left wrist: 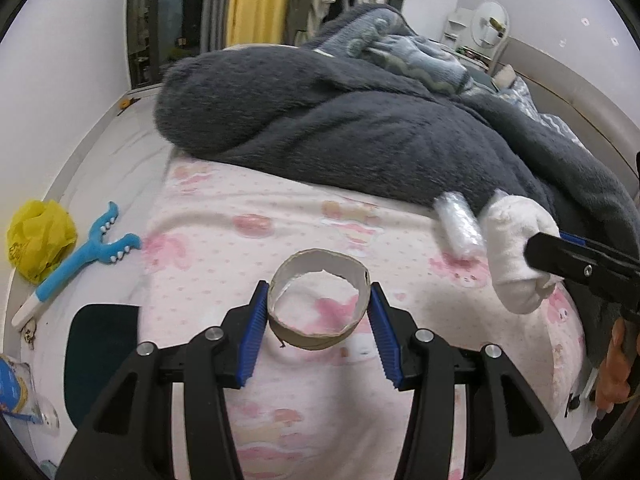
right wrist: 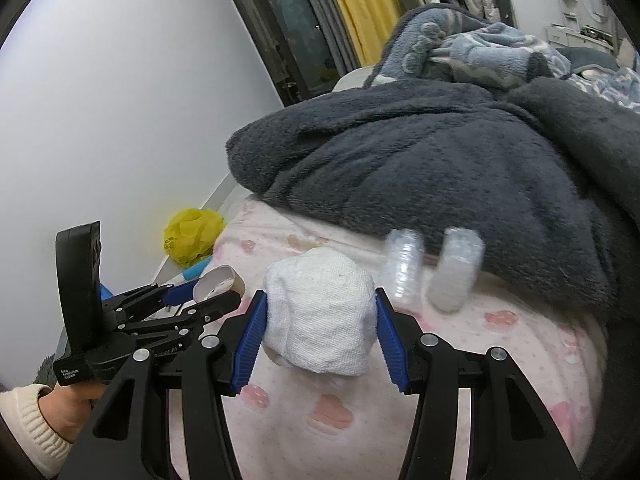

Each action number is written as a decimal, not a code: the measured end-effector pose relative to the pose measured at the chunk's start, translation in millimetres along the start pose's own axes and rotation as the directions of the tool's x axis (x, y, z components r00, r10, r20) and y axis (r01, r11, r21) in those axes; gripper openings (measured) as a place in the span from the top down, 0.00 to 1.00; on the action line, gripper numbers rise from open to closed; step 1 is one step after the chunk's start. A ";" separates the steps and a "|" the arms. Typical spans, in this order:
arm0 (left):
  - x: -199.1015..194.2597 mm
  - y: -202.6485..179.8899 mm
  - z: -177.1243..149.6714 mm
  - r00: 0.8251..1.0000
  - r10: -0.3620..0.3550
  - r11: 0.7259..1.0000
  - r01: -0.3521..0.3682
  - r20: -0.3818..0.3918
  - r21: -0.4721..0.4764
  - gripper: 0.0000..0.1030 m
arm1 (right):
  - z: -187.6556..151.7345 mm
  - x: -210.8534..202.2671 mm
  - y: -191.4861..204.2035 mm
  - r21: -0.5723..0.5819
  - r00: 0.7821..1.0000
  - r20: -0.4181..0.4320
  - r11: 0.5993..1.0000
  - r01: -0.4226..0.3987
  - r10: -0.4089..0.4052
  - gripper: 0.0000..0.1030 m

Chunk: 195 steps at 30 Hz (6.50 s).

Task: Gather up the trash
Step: 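Carry the tape roll to the bin while the right gripper carries the cloth ball, then open the left gripper over the green bin to drop the tape roll, then move the right gripper over the bin and open it to drop the cloth ball, then move both tools back from the bin toward the bed, then grasp one clear bubble-wrap roll on the sheet with the right gripper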

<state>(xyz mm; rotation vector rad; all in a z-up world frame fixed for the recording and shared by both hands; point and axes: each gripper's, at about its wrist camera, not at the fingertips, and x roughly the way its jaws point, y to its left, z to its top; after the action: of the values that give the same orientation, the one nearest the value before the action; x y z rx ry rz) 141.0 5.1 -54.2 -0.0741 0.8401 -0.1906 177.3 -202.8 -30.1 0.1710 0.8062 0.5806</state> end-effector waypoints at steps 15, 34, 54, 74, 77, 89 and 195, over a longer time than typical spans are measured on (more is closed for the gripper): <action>-15.7 80.8 -9.6 0.994 0.106 0.987 -0.109 -0.026 -0.115 0.49 | 20.9 24.4 55.7 -0.053 0.998 -0.013 0.997 -0.058 0.057 0.48; -1.3 157.6 -44.0 0.981 0.131 0.973 -0.155 -0.143 -0.172 0.49 | 30.4 60.3 117.9 -0.126 0.996 -0.068 0.989 -0.071 0.063 0.48; 21.2 231.3 -90.2 0.950 0.090 0.958 -0.165 -0.301 -0.236 0.49 | 16.4 134.0 197.7 -0.217 0.978 -0.199 0.971 -0.098 0.055 0.48; 2.3 293.3 -122.5 0.932 0.068 0.942 -0.178 -0.357 -0.284 0.26 | -3.8 213.6 262.5 -0.266 0.948 -0.316 0.955 -0.132 0.043 0.48; -5.9 301.5 -118.4 0.942 0.069 0.940 -0.172 -0.330 -0.295 0.26 | -9.0 223.0 262.9 -0.264 0.942 -0.335 0.956 -0.127 0.032 0.48; -52.3 306.1 -97.1 0.979 0.098 0.949 -0.147 -0.180 -0.280 0.25 | -35.4 269.2 275.1 -0.261 0.905 -0.425 0.958 -0.115 -0.007 0.48; -35.8 12.3 22.4 0.983 -0.172 0.981 0.164 0.069 0.099 0.22 | 19.4 20.9 -20.7 0.017 0.935 0.044 0.936 0.352 -0.352 0.20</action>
<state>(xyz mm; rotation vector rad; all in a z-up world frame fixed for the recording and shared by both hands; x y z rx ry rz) 136.1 24.0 -14.8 -0.0646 0.7471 -0.3835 211.5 -207.1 -37.3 0.0448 0.7715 0.2330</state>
